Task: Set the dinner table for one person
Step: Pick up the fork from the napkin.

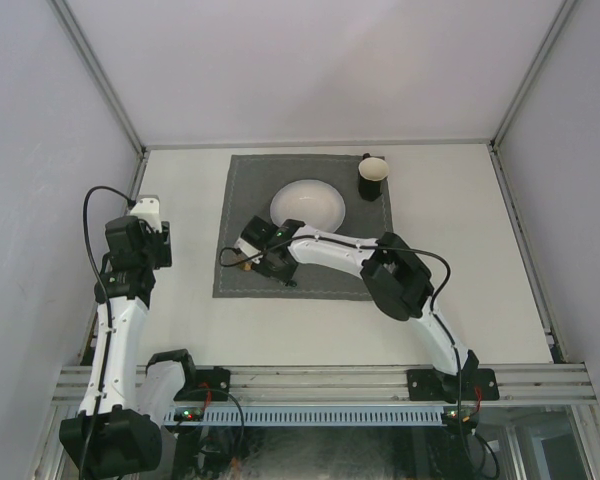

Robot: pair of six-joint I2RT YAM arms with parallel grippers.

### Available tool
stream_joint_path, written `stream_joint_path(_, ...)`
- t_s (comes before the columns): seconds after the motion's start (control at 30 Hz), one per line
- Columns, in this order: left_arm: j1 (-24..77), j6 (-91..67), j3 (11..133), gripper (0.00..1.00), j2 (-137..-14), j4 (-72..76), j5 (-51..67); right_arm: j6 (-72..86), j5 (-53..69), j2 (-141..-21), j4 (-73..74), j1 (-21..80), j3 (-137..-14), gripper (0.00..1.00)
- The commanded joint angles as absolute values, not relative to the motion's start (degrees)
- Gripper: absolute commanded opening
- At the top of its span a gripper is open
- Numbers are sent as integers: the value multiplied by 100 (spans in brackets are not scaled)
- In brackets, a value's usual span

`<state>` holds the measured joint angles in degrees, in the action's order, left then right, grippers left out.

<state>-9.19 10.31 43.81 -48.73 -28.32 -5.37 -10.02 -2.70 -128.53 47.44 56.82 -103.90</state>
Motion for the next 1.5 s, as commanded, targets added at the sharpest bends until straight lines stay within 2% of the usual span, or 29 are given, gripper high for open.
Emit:
stream_joint_path(0.0, -976, 1118, 4264, 55, -4863, -2610, -417, -976, -439, -12411, 4620, 5731, -10271, 30)
stream_joint_path(0.2, -972, 1132, 4237, 55, -4822, -2618, -412, -960, -386, -12395, 4694, 5737, -10300, 26)
stream_joint_path(0.5, -975, 1127, 4244, 55, -4830, -2617, -404, -967, -359, -12397, 4792, 5739, -10242, 30)
stream_joint_path(0.57, -975, 1125, 4245, 55, -4827, -2616, -399, -960, -316, -12394, 4735, 5742, -10164, 23)
stream_joint_path(0.63, -973, 1130, 4254, 55, -4826, -2619, -391, -945, -249, -12399, 4695, 5731, -10127, 4)
stream_joint_path(0.67, -978, 1130, 4258, 55, -4830, -2617, -393, -941, -231, -12408, 4702, 5732, -10136, 0)
stream_joint_path(0.97, -980, 1127, 4260, 55, -4871, -2626, -380, -827, -149, -12259, 4820, 5690, -10604, 0)
stream_joint_path(1.33, -980, 1130, 4272, 55, -4862, -2634, -436, 31, 43, -12887, 5274, 5617, -12695, 0)
stream_joint_path(1.47, -972, 1128, 4254, 55, -4818, -2631, -465, 398, -329, -13197, 5163, 5622, -13120, 0)
